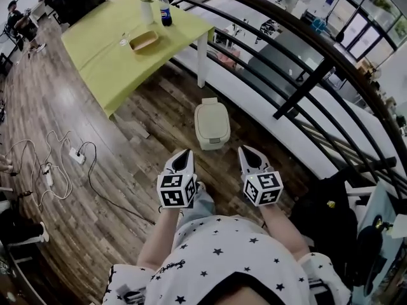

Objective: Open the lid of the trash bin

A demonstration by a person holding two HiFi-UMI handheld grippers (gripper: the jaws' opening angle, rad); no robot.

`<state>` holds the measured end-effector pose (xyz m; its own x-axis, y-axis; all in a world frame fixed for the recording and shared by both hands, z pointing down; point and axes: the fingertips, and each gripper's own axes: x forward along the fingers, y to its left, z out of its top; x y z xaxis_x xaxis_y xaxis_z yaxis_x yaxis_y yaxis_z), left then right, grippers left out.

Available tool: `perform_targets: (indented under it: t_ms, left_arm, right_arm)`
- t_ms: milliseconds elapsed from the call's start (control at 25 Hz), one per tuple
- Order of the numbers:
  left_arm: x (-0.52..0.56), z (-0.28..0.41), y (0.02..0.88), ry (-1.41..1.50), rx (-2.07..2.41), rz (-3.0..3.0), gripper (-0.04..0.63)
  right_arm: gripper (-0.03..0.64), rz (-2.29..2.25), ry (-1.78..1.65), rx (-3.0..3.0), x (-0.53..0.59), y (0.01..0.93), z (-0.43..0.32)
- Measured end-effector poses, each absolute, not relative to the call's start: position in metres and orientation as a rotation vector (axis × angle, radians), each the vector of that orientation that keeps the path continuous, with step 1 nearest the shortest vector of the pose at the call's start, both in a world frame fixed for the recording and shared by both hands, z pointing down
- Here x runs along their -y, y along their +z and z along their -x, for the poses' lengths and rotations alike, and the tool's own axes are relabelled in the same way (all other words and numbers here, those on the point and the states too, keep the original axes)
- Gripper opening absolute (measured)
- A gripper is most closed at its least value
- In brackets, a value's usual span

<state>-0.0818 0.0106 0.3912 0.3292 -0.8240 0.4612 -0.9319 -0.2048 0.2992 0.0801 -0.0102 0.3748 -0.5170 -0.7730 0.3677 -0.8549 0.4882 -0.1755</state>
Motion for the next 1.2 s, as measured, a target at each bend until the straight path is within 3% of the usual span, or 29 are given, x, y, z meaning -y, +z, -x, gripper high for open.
perform_targets:
  t_ms: [720,1200]
  left_arm:
    - [0.099,0.127,0.449,0.359,1.386,-2.076,0.011]
    - [0.12,0.134,0.524,0.421,1.414,-1.95,0.011]
  right_arm:
    - [-0.008,-1.453,0.555,2.348,0.113,0.44,-0.031]
    - [-0.008,-1.351,0.646,2.292,0.143,0.537,-0.025]
